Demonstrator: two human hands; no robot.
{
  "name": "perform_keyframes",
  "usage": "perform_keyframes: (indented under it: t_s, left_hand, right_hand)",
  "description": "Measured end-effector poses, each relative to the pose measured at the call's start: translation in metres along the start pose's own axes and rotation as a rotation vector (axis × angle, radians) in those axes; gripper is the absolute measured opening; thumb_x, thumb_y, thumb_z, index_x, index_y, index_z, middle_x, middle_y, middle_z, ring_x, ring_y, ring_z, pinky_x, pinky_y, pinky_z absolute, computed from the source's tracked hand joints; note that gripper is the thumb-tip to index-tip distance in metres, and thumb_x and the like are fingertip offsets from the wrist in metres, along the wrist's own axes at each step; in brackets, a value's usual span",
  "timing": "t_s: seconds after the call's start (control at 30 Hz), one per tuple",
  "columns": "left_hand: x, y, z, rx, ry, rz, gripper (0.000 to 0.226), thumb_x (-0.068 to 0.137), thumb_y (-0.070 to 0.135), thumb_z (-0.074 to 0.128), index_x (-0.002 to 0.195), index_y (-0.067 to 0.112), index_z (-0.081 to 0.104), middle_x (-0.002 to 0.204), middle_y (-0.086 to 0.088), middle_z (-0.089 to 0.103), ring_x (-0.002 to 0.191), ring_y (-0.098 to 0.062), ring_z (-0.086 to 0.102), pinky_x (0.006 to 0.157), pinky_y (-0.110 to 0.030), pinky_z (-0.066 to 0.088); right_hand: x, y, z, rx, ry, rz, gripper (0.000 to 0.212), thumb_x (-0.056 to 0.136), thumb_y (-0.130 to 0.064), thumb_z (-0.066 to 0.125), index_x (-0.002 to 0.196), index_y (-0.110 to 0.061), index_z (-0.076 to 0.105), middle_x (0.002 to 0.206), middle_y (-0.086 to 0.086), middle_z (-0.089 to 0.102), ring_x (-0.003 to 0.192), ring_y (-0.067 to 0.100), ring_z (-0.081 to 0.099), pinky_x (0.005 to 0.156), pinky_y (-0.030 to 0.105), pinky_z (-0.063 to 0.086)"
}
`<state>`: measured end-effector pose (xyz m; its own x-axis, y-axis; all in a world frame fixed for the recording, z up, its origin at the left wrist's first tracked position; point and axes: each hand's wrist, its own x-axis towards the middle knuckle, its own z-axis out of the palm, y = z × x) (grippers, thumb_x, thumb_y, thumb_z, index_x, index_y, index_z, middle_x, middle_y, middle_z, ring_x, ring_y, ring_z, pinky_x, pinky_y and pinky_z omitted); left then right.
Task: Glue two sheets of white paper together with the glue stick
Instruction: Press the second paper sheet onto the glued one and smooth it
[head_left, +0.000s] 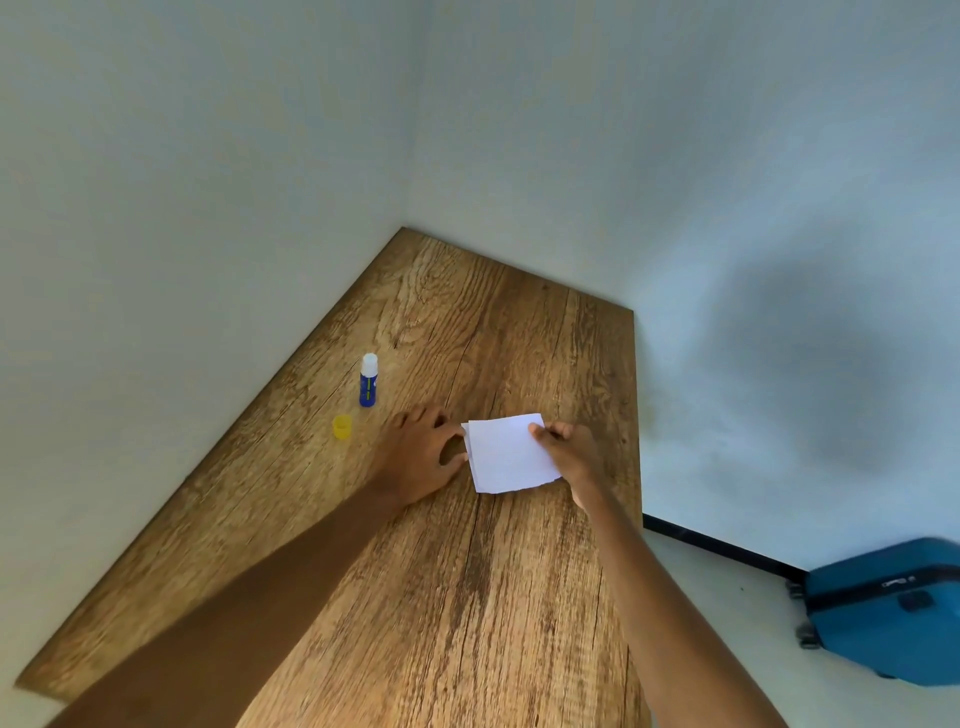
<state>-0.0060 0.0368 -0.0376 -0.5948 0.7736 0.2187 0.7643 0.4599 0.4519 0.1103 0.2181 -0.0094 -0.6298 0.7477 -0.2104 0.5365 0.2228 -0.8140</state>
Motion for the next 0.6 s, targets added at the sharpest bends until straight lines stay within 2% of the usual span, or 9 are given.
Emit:
perform_keyframes:
  t_s: [0.17, 0.3, 0.6]
  left_hand:
    - [0.0001, -0.0002, 0.0005, 0.004, 0.002, 0.002, 0.037, 0.081, 0.041, 0.06, 0.112, 0.02, 0.061, 0.118, -0.003, 0.056, 0.114, -0.022, 0.047, 0.096, -0.037, 0.034]
    - [-0.0001, -0.0006, 0.001, -0.014, 0.014, -0.002, 0.036, 0.079, 0.04, 0.063, 0.109, 0.02, 0.063, 0.115, -0.004, 0.057, 0.111, -0.022, 0.049, 0.093, -0.037, 0.035]
    - [0.0003, -0.0019, 0.0019, -0.004, -0.012, -0.018, 0.041, 0.081, 0.045, 0.059, 0.116, 0.022, 0.059, 0.122, -0.001, 0.055, 0.116, -0.02, 0.046, 0.097, -0.036, 0.033]
  right_hand:
    - [0.0003, -0.0012, 0.0021, -0.013, -0.01, -0.005, 0.034, 0.088, -0.026, 0.06, 0.111, -0.002, 0.065, 0.094, 0.008, 0.065, 0.085, 0.021, 0.058, 0.062, 0.025, 0.046]
    - [0.0014, -0.0021, 0.0045, -0.035, 0.015, -0.007, 0.033, 0.086, -0.026, 0.061, 0.109, -0.002, 0.066, 0.099, 0.013, 0.068, 0.085, 0.022, 0.059, 0.072, 0.032, 0.048]
    - [0.0014, -0.0018, 0.0075, -0.088, 0.03, -0.026, 0.033, 0.086, -0.028, 0.062, 0.109, -0.005, 0.066, 0.097, 0.009, 0.069, 0.088, 0.024, 0.062, 0.075, 0.037, 0.051]
